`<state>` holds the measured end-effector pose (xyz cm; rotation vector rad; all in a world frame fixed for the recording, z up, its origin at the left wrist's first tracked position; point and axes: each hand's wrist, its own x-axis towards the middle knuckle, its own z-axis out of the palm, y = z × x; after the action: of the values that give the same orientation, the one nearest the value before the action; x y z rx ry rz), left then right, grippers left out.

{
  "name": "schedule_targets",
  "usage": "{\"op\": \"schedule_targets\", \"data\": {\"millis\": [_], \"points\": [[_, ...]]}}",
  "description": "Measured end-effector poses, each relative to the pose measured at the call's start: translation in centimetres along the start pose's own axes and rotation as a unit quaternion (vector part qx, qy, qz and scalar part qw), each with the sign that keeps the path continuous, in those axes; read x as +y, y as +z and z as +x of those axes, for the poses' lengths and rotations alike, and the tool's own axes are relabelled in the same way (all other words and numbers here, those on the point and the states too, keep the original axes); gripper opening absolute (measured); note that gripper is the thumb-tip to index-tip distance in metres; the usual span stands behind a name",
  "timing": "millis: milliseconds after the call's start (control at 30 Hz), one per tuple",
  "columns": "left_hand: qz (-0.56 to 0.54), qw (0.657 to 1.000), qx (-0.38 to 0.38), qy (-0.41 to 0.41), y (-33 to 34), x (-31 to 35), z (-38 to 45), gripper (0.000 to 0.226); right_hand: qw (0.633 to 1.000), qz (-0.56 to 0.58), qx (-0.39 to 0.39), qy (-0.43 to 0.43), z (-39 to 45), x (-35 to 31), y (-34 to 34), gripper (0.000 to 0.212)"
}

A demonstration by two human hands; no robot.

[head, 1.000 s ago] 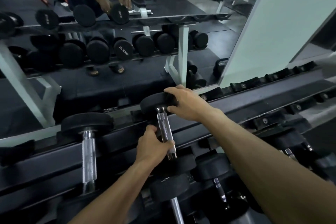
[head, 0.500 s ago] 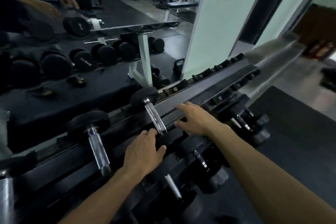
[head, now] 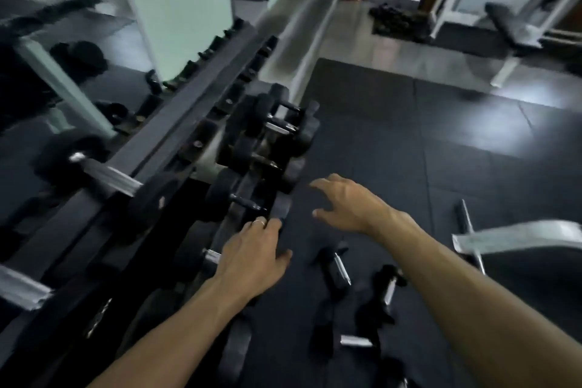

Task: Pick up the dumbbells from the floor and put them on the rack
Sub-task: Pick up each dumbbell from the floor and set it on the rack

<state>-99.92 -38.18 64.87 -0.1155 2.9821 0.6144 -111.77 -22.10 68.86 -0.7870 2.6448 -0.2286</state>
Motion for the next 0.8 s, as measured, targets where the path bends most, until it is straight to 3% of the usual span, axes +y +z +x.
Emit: {"op": "schedule_targets", "data": {"millis": [200, 400, 567, 800], "points": [[0.012, 0.989, -0.106, 0.101, 9.1, 9.5, 0.3, 0.045, 0.990, 0.055, 0.003, 0.128, -9.9, 11.6, 5.2, 0.063], [0.019, 0.968, -0.200, 0.147, 19.5, 17.7, -1.2, 0.046, 0.969, 0.104, -0.022, 0.224, -17.9, 22.4, 12.9, 0.064], [0.017, 0.954, -0.275, 0.122, 30.5, 21.8, -2.6, 0.047, 0.956, 0.136, -0.075, 0.248, -21.8, 31.1, 21.7, 0.063], [-0.069, 0.927, -0.370, 0.011, 47.7, 22.8, -3.5, 0.055, 0.937, 0.171, -0.135, 0.273, -23.9, 41.4, 35.5, 0.066]]}}
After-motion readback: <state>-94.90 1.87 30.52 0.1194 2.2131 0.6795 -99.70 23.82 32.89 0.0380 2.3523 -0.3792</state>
